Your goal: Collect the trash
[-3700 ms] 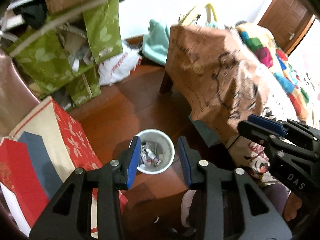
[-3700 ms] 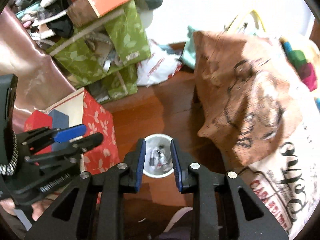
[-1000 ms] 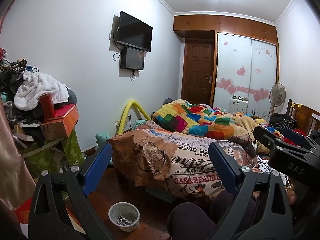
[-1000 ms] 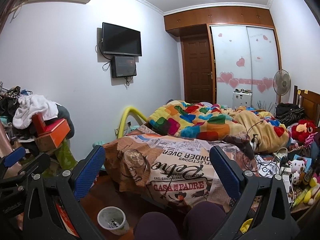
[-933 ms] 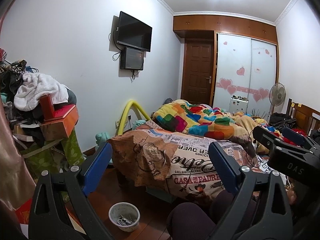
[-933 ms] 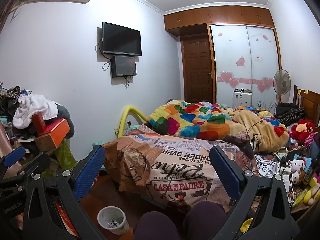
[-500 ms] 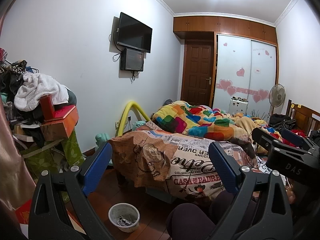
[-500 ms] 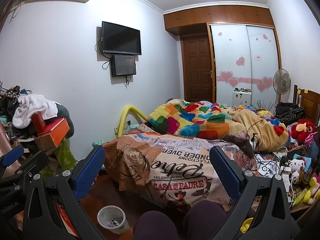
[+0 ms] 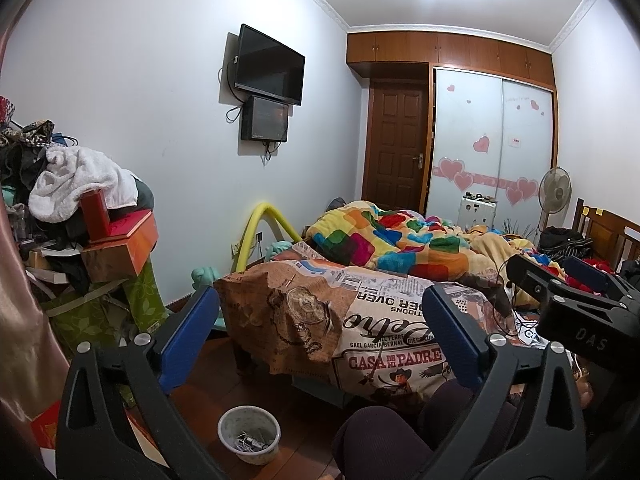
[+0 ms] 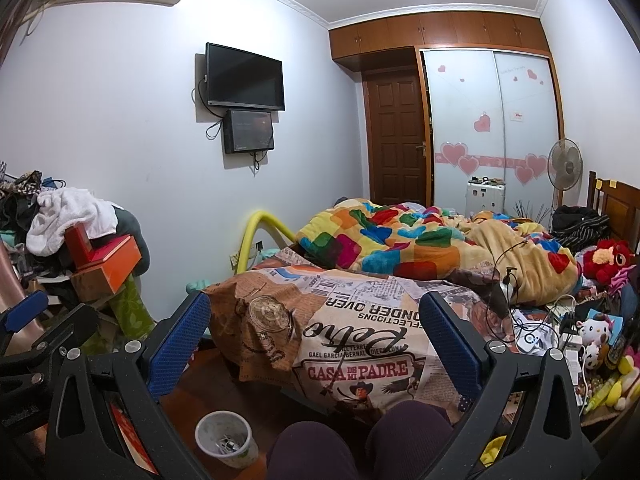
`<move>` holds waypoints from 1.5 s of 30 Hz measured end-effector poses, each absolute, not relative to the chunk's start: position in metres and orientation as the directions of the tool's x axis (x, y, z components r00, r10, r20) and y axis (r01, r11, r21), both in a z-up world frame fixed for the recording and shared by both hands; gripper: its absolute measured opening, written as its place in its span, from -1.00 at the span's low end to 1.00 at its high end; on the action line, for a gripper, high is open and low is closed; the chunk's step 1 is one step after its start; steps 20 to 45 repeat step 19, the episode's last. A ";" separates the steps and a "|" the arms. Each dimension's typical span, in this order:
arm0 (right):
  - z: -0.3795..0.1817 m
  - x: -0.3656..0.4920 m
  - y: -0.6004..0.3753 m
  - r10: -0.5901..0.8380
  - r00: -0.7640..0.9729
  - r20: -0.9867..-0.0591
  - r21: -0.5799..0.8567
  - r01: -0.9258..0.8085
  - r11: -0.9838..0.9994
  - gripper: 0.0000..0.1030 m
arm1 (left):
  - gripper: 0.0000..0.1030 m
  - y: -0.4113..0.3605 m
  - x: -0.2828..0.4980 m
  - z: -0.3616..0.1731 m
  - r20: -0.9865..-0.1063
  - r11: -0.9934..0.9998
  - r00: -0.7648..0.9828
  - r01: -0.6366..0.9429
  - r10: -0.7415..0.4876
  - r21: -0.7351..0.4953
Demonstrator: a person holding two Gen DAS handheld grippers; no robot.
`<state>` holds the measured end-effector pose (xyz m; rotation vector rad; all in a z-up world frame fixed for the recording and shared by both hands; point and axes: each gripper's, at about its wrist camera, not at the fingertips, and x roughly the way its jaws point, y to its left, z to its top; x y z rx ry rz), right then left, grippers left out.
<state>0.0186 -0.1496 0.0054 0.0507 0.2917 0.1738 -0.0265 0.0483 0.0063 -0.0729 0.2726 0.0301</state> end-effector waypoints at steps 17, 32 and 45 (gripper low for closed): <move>0.005 0.019 -0.149 0.180 0.941 -0.285 0.076 -0.165 0.983 1.00 | 0.98 0.052 -0.028 0.003 -0.269 0.997 0.963 -0.009 -0.010 -0.071; 0.005 0.019 -0.148 0.180 0.940 -0.289 0.076 -0.165 0.983 1.00 | 0.98 0.052 -0.027 0.002 -0.271 0.998 0.963 -0.012 -0.007 -0.067; 0.005 0.019 -0.148 0.180 0.940 -0.289 0.076 -0.165 0.983 1.00 | 0.98 0.052 -0.027 0.002 -0.271 0.998 0.963 -0.012 -0.007 -0.067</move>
